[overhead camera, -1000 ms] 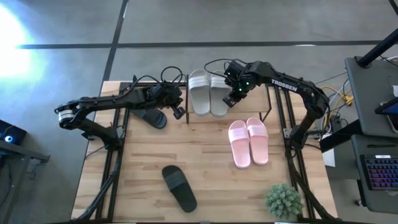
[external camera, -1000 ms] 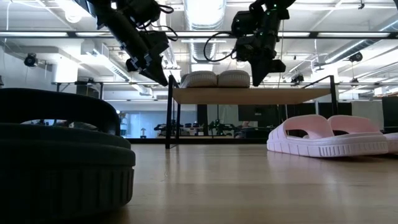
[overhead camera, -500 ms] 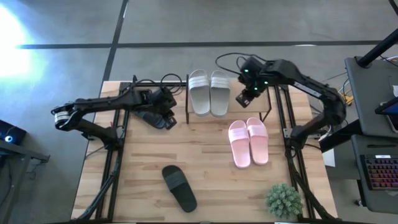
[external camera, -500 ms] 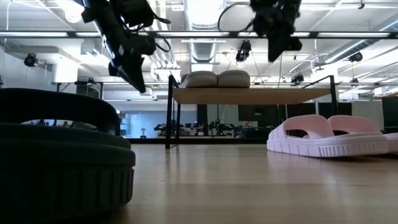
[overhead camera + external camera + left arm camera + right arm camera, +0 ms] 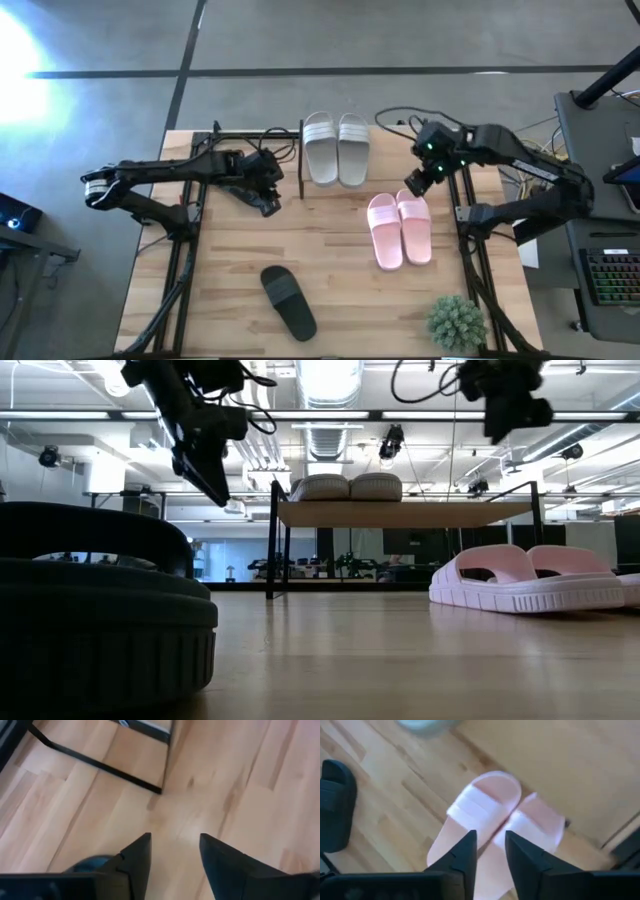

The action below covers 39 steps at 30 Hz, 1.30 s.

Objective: Pick and place slides into the shelf
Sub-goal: Move the bottom black slide to the center of the table

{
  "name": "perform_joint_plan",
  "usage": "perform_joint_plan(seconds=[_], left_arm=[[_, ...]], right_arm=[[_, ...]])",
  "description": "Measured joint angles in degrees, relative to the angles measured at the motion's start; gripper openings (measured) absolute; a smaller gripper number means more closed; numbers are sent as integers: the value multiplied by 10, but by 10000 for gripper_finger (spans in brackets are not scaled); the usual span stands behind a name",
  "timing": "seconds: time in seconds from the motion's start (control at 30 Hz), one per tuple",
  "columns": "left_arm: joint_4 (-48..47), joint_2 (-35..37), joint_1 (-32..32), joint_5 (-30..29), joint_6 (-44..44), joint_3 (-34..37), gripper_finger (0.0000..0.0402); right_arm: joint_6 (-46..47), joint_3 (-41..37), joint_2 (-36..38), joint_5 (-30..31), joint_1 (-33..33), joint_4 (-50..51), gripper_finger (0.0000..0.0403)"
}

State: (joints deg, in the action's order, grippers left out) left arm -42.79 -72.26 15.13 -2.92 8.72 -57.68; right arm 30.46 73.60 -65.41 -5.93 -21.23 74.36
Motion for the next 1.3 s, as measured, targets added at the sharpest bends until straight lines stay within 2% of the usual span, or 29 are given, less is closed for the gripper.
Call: perform_joint_plan(seconds=[0.17, 0.47, 0.57, 0.67, 0.73, 0.87, 1.1, 1.23, 1.3], left_arm=[[-37, 29, -28, -27, 27, 0, 152], [-144, 113, -113, -68, 105, 1, 78], [-143, 130, -162, -38, 105, 1, 44], [-142, 130, -192, 50, 115, 6, 10], [-135, 121, -201, 116, 142, 16, 4], [-59, 112, -223, 220, 181, 68, 3], [201, 123, -257, 299, 286, 190, 1], [320, 123, -267, 292, 366, 258, 2], [351, 121, -272, 283, 412, 278, 9]], right_arm=[[62, -67, 53, 2, 37, -37, 118], [100, -170, 99, -3, 115, -254, 115], [100, -189, 95, -3, 126, -299, 112], [101, -200, 87, -2, 127, -305, 110], [101, -204, 81, -3, 127, -305, 109], [106, -204, 62, -5, 128, -307, 111], [155, -204, 29, -45, 165, -318, 113], [194, -204, 19, -44, 215, -313, 116], [209, -204, 17, -33, 240, -312, 118]])
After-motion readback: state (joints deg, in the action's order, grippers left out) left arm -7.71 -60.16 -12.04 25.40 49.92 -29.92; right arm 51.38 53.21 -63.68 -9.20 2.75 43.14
